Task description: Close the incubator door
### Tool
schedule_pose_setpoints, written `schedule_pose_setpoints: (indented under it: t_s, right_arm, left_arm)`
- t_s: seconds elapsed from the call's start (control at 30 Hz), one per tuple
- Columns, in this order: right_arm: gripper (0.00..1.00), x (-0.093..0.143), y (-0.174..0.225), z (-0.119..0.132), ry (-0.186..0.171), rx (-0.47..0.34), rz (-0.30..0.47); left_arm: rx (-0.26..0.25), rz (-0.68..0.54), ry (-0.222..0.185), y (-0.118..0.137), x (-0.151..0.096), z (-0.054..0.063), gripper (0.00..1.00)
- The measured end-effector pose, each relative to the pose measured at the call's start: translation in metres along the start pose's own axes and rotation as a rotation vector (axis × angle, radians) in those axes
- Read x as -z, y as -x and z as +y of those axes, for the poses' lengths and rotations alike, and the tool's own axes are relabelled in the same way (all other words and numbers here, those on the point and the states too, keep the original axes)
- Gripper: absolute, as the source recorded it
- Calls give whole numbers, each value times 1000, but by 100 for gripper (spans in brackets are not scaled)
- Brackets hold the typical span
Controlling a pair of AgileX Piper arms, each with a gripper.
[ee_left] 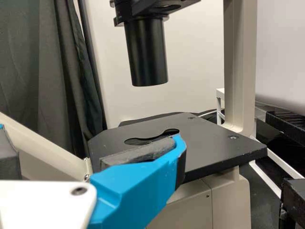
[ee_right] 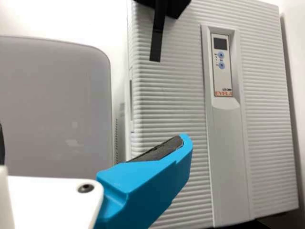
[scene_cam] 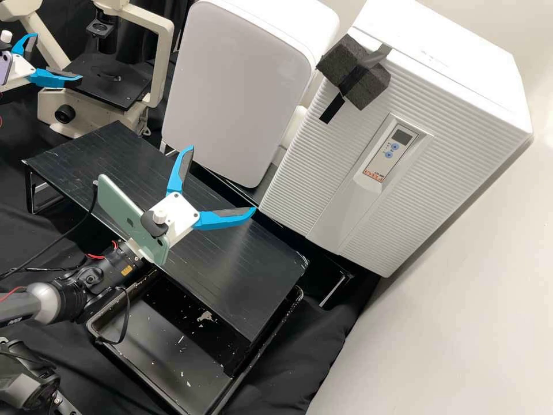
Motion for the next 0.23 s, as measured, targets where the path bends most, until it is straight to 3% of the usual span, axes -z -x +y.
schedule_pose_setpoints:
  t_s: [0.13,0.23]
  right_arm:
    - [100,-1,3,-2,-8,5,-13]
    - [100,-3,4,-2,-33,5,-22]
  left_arm:
    - [0,0,0,0,0,0,100]
    - [0,0,0,0,0,0,100]
